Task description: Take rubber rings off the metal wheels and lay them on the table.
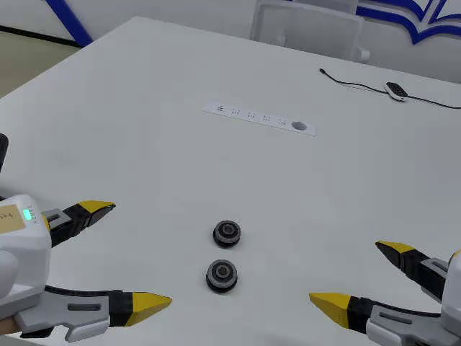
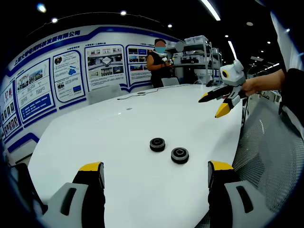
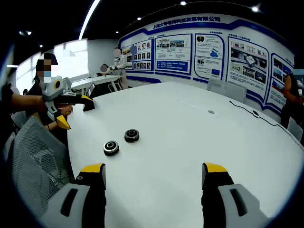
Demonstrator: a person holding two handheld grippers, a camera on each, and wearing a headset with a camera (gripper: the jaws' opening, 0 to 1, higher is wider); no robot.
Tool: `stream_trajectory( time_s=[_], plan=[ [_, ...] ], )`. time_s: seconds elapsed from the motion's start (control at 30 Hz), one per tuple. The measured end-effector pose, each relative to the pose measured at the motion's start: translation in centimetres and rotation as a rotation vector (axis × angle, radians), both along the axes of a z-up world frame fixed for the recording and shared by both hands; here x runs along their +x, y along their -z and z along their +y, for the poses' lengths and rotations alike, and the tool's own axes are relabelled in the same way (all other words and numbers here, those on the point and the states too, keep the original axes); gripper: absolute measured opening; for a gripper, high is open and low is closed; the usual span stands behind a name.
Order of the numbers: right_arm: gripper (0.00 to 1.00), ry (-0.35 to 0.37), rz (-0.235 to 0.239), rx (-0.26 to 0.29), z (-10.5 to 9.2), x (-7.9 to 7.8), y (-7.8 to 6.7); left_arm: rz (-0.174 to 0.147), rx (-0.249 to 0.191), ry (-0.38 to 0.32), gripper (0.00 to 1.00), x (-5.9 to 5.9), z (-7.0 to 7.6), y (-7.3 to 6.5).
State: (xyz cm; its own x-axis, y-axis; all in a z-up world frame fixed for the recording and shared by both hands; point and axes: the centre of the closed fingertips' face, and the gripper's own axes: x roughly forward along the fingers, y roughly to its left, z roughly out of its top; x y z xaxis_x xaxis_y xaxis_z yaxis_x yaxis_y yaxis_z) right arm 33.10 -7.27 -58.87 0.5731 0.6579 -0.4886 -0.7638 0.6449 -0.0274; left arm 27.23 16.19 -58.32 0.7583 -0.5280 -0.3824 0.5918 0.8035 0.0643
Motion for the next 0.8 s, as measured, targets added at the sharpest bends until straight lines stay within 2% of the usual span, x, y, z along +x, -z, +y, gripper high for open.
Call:
stream_trajectory(
  time_s=[0.33,0.47,0.57,0.8],
  plan=[
    [0.84,-0.012,0.024,-0.005,-0.1,-0.6,0.4,0.007,0.006,0.014,0.91,-0.1,-0.3,0.2],
    [0.84,-0.008,0.03,0.003,-0.1,-0.7,0.4,0.01,-0.02,0.03,0.91,-0.3,-0.7,0.0],
    [0.84,-0.005,0.034,0.012,0.0,-0.7,0.3,0.015,-0.001,0.035,0.91,-0.4,-0.7,0.3],
    [0.84,-0.011,0.05,0.013,0.1,-1.1,0.7,0.022,-0.005,0.036,0.9,-0.4,-0.9,0.4]
  ],
)
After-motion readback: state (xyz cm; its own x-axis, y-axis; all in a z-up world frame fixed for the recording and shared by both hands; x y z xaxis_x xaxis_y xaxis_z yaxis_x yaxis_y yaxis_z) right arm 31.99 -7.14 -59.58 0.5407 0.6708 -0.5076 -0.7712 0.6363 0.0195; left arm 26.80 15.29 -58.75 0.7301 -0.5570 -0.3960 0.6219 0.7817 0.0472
